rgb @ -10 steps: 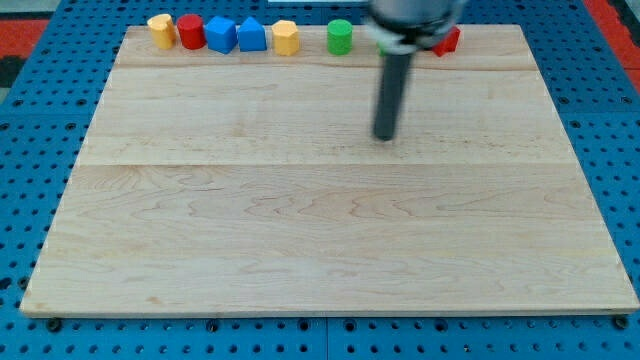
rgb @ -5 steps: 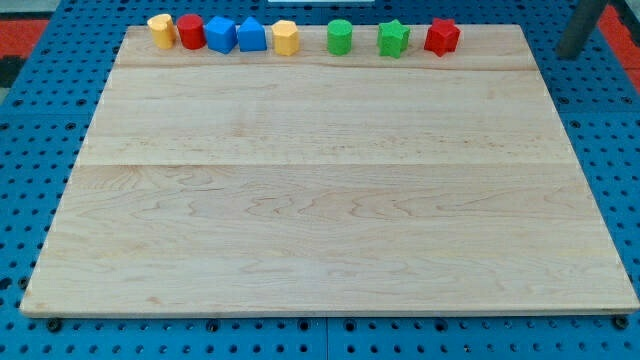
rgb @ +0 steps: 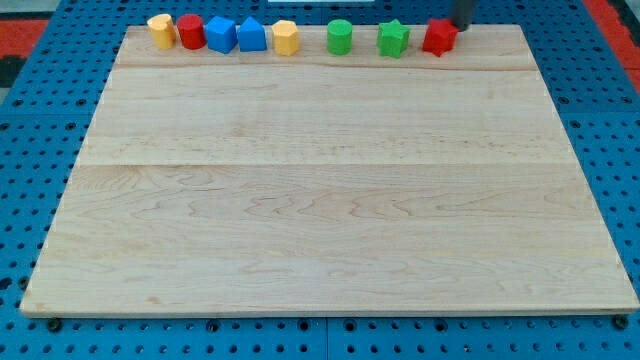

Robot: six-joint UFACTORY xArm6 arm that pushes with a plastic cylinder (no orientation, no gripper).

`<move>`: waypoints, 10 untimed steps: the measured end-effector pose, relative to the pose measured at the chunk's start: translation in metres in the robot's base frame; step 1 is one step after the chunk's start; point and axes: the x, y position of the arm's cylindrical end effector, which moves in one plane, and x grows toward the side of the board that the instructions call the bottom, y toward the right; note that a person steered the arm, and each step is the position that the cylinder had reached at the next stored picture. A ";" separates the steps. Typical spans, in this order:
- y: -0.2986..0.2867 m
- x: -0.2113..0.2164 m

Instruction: Move the red star diagonally bottom right to the green star

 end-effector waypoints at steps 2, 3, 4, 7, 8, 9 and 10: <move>-0.033 0.020; -0.033 0.072; -0.009 0.089; -0.056 0.128; -0.012 0.141; 0.018 0.162; 0.013 0.132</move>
